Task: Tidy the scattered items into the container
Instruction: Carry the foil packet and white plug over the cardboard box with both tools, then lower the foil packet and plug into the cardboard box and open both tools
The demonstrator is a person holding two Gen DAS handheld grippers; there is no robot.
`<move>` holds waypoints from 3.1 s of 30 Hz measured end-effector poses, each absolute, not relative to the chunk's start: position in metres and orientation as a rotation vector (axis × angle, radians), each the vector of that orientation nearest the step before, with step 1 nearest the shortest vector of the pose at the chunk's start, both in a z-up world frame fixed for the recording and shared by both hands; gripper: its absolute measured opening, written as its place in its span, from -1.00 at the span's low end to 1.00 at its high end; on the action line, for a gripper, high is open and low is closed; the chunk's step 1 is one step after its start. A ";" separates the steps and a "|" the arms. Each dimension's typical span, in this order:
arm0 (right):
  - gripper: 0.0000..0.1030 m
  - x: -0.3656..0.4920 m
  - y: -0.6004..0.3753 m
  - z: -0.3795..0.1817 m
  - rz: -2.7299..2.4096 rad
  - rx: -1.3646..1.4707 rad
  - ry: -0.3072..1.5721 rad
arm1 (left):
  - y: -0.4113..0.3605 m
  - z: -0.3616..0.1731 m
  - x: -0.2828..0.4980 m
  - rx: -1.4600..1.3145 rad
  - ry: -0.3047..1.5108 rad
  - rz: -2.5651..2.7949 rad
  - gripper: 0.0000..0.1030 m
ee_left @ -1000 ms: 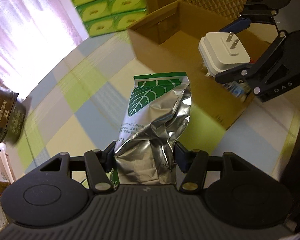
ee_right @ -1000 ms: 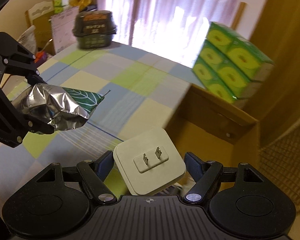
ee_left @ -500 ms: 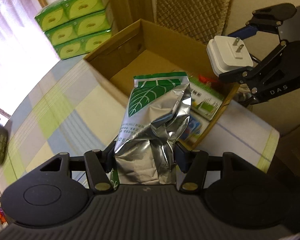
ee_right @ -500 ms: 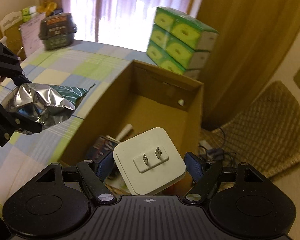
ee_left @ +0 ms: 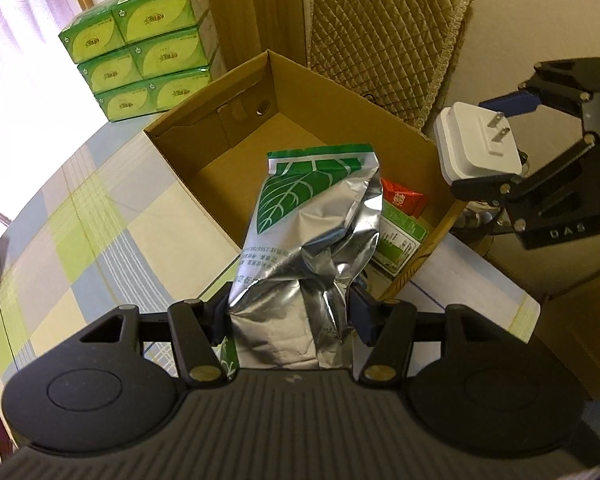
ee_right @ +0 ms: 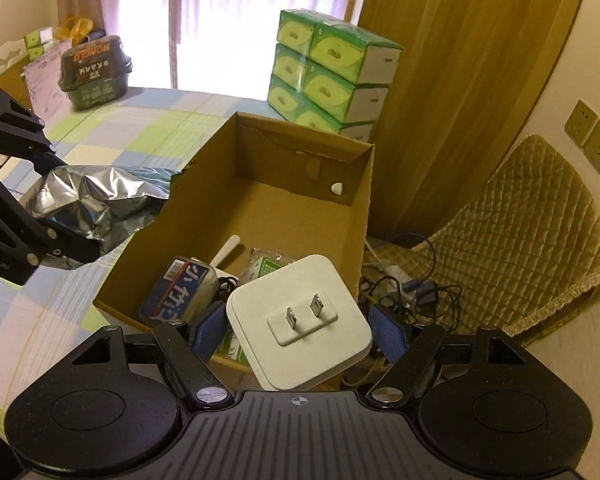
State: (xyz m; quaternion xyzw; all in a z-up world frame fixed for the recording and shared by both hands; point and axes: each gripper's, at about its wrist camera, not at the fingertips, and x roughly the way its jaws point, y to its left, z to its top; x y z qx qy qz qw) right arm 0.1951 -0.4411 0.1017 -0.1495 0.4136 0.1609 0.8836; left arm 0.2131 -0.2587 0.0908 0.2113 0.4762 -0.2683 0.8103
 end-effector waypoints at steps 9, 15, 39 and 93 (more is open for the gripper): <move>0.53 0.202 -0.443 0.097 0.341 -0.306 0.860 | -0.271 0.087 0.224 0.353 1.045 -0.555 0.05; 0.53 0.208 -0.446 0.090 0.341 -0.296 0.863 | -0.278 0.081 0.235 0.247 1.082 -0.513 0.05; 0.53 0.229 -0.456 0.074 0.292 -0.229 0.856 | -0.280 0.068 0.282 -0.058 1.120 -0.369 0.05; 1.00 0.269 -0.439 0.051 0.302 -0.162 0.773 | -0.182 0.047 0.307 -0.224 1.035 -0.284 0.23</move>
